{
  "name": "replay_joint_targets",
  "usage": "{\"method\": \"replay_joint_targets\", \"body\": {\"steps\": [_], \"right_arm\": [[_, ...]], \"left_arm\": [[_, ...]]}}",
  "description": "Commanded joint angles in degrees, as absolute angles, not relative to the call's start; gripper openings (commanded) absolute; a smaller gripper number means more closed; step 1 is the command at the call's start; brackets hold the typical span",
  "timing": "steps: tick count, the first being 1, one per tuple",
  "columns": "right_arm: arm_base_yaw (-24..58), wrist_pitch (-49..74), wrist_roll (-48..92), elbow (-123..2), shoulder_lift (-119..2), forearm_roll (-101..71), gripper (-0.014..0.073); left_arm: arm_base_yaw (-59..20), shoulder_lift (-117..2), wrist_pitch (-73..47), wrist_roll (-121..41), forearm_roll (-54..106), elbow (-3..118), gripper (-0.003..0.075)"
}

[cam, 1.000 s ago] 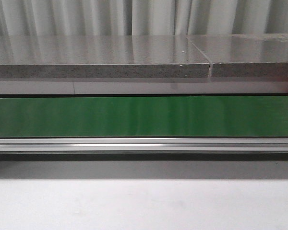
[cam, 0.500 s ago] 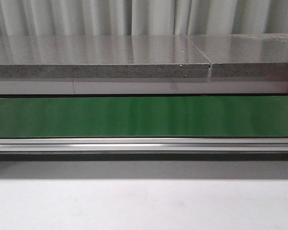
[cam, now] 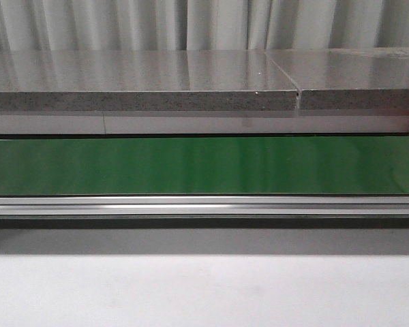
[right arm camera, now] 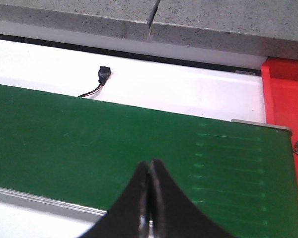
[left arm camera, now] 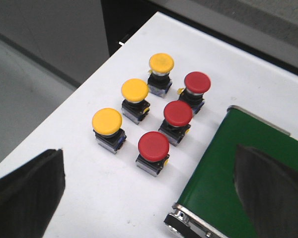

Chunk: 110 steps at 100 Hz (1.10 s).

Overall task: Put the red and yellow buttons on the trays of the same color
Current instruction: 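Move the left gripper down over the next red button on the table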

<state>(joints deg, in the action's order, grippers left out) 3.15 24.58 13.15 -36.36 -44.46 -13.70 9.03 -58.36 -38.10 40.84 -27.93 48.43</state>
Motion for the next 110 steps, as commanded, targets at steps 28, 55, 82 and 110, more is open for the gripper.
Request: {"method": "replay_joint_targets", "body": {"steps": [28, 55, 82, 110], "right_arm": [[3.3, 20.3, 13.6, -37.9, -43.9, -14.2, -0.0066], [3.3, 20.3, 13.6, -37.9, -43.9, -14.2, -0.0066], [3.3, 20.3, 13.6, -37.9, -43.9, -14.2, -0.0066], [3.3, 20.3, 13.6, -37.9, -43.9, -14.2, -0.0066]], "left_arm": [[11.7, -73.2, -34.0, 41.5, -28.2, 53.7, 0.0662], [11.7, -80.1, -32.9, 41.5, -28.2, 53.9, 0.0662], [12.3, -85.3, -30.1, 41.5, -27.9, 53.9, 0.0662], [15.4, -89.1, -26.2, 41.5, -26.3, 53.9, 0.0662]]}}
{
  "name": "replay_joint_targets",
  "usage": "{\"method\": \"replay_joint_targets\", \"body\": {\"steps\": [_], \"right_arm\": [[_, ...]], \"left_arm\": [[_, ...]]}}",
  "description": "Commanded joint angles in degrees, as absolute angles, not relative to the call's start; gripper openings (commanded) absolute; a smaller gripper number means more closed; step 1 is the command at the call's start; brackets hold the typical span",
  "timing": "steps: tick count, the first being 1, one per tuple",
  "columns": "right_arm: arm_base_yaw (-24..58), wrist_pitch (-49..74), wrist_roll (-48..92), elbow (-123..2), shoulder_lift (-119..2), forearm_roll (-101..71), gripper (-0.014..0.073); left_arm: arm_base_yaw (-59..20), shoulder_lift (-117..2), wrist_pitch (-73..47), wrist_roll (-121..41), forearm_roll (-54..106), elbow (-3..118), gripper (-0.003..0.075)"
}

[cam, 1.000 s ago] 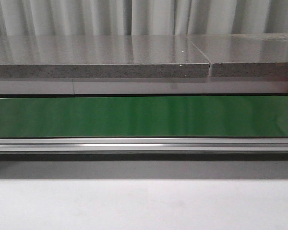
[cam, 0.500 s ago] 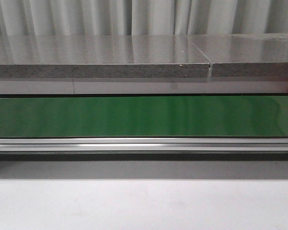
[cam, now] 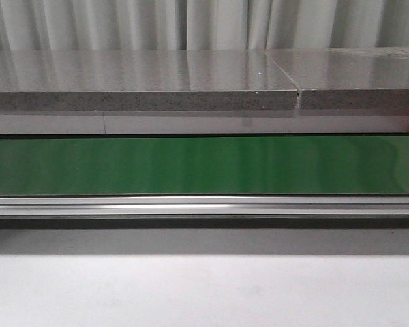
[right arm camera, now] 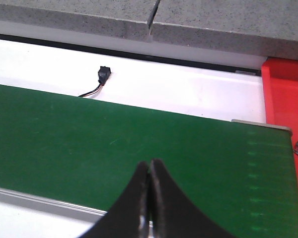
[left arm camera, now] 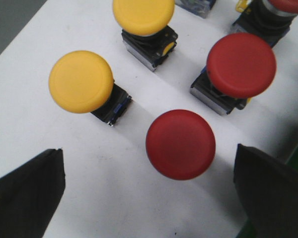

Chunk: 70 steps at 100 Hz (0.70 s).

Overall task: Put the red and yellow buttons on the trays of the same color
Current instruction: 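Move the left gripper down over the next red button on the table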

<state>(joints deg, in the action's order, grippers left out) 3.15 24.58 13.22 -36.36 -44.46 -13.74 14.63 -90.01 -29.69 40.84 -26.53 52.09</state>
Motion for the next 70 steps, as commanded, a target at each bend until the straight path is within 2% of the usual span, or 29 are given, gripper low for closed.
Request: {"method": "replay_joint_targets", "body": {"steps": [1, 70], "right_arm": [[3.3, 20.3, 13.6, -37.9, -43.9, -14.2, -0.0066], [3.3, 20.3, 13.6, -37.9, -43.9, -14.2, -0.0066]], "left_arm": [[15.4, -89.1, -26.1, 41.5, -26.3, 53.9, 0.0662], [15.7, -94.4, -21.0, 41.5, -26.0, 54.0, 0.0654]]}}
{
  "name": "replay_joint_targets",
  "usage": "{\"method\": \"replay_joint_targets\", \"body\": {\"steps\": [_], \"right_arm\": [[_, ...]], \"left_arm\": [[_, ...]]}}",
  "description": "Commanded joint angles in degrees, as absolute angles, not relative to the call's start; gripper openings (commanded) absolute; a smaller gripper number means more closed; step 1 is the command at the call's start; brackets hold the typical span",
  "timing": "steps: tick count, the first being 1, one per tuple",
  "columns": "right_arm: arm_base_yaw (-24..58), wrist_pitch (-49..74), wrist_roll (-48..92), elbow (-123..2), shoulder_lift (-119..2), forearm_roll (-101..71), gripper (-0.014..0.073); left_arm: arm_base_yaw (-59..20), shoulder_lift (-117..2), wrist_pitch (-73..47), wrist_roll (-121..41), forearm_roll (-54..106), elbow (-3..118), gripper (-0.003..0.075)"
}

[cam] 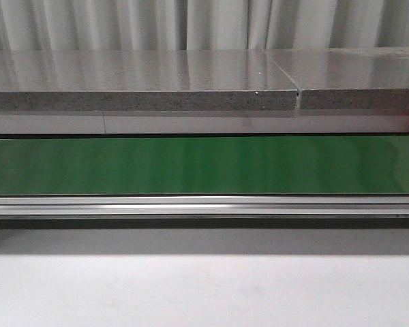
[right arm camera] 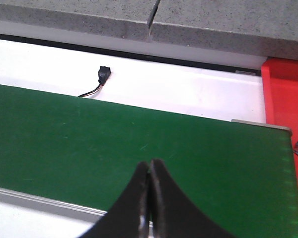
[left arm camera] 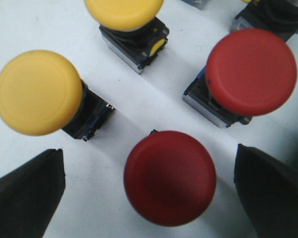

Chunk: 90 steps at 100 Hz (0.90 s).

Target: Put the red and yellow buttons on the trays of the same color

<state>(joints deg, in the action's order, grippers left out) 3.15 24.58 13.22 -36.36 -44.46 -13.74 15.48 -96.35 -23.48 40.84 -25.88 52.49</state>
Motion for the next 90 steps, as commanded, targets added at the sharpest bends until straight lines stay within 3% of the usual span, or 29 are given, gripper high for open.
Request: {"method": "replay_joint_targets", "body": {"steps": [1, 16, 41, 56, 69, 90], "right_arm": [[3.3, 20.3, 13.6, -37.9, -43.9, -14.2, -0.0066], [3.3, 20.3, 13.6, -37.9, -43.9, -14.2, -0.0066], [3.3, 20.3, 13.6, -37.9, -43.9, -14.2, -0.0066], [3.3, 20.3, 13.6, -37.9, -43.9, -14.2, -0.0066], [3.3, 20.3, 13.6, -37.9, -43.9, -14.2, -0.0066], [3.3, 20.3, 13.6, -37.9, -43.9, -14.2, -0.0066]], "left_arm": [[15.7, -94.4, -21.0, 41.5, -26.0, 54.0, 0.0650], [15.7, -94.4, -20.9, 41.5, -26.0, 54.0, 0.0553], [15.7, -94.4, -20.9, 41.5, -26.1, 54.0, 0.0246], [15.6, -93.1, -21.9, 41.5, -26.1, 54.0, 0.0111], [15.6, -90.0, -23.9, 41.4, -26.1, 54.0, 0.0036], [13.7, -81.2, -26.0, 41.1, -26.1, 54.0, -0.0019]]}}
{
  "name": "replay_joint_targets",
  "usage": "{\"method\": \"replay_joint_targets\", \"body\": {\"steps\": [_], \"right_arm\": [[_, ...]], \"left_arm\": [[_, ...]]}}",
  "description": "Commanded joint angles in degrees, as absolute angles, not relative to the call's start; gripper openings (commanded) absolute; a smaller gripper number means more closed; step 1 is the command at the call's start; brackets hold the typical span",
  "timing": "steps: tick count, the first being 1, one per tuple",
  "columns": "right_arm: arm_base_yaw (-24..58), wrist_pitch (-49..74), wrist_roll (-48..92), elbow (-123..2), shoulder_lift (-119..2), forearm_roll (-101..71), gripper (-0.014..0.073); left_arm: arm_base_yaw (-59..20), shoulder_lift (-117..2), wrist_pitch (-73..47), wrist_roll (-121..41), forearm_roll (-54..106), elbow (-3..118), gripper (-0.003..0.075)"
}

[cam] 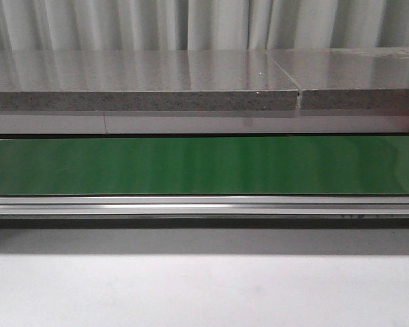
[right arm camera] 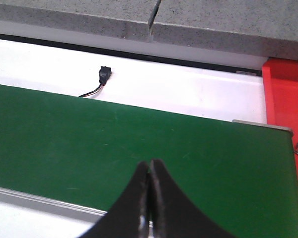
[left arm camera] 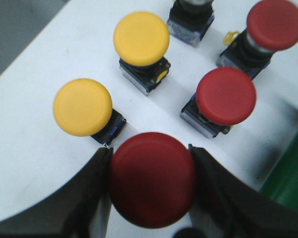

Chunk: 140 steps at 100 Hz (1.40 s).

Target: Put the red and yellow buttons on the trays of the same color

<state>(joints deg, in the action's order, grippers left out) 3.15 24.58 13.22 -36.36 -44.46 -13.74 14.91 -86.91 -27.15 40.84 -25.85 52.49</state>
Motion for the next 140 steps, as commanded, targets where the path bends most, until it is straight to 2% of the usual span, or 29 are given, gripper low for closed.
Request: {"method": "replay_joint_targets", "body": {"steps": [1, 34, 72, 112, 122, 129, 140], "right_arm": [[3.3, 20.3, 13.6, -37.9, -43.9, -14.2, -0.0066], [3.3, 20.3, 13.6, -37.9, -43.9, -14.2, -0.0066], [3.3, 20.3, 13.6, -37.9, -43.9, -14.2, -0.0066], [3.3, 20.3, 13.6, -37.9, -43.9, -14.2, -0.0066], [3.3, 20.3, 13.6, -37.9, -43.9, -14.2, -0.0066], [3.3, 20.3, 13.6, -37.9, -43.9, -14.2, -0.0066], [3.3, 20.3, 13.6, -37.9, -43.9, -14.2, -0.0066]], "left_arm": [[13.7, -80.9, -26.2, 41.1, -26.1, 54.0, -0.0019], [5.7, -69.1, -26.6, 38.0, -26.2, 54.0, -0.0019], [-3.5, -74.2, -26.4, 38.0, -26.0, 54.0, -0.0019], [-4.4, -81.2, -26.6, 38.0, -26.0, 54.0, -0.0014], [-4.4, -82.3, -26.8, 38.0, -26.0, 54.0, 0.0041], [-4.4, -82.7, -26.9, 38.0, -26.0, 54.0, 0.0122], [-4.4, -82.9, -27.0, 38.0, -25.8, 54.0, 0.0321]]}}
